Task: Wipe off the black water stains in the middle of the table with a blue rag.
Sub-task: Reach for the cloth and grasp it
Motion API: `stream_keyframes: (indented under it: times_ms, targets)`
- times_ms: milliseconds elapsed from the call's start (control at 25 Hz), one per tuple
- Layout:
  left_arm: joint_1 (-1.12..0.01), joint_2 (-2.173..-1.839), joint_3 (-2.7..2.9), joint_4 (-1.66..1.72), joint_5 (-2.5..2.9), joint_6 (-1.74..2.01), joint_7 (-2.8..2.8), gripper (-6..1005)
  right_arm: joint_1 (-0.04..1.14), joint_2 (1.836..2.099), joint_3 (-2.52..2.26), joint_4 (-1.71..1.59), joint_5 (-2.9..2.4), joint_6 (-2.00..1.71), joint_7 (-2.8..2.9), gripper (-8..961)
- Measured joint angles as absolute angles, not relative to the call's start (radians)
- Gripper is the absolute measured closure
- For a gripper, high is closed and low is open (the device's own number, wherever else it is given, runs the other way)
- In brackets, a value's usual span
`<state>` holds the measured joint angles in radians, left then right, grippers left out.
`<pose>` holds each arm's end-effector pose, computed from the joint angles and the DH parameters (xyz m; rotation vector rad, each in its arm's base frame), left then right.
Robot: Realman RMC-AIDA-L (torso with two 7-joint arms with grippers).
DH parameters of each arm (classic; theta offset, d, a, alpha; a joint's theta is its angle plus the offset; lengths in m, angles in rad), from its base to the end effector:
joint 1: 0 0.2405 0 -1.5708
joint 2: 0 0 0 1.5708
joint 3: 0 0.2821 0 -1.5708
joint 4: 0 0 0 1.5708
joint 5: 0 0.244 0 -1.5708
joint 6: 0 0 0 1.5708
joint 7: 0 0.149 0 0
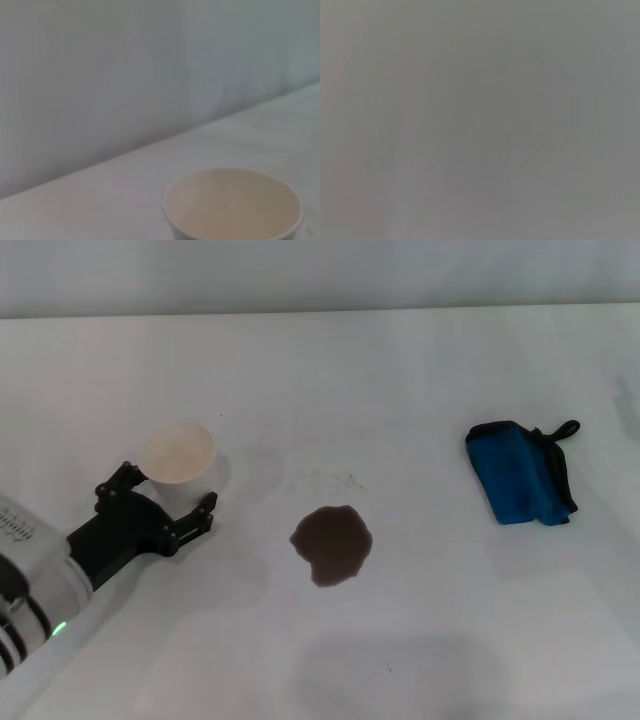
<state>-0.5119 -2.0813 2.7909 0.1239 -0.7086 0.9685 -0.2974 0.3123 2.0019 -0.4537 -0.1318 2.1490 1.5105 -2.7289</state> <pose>-0.3530 0.3369 -0.1361 -2.2671 -0.4640 -0.4747 0.4207 0.3059 0.0656 -1.4627 0.3467 0.8171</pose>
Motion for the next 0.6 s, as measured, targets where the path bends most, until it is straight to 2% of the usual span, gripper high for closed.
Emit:
stream_keyframes:
  times_ms: [600]
  targets:
    - [-0.336,-2.080,2.778,0.125,-0.749,1.124,-0.258,112,0.312,2.000,-0.452,-0.173,2.149,1.461,-2.721,475]
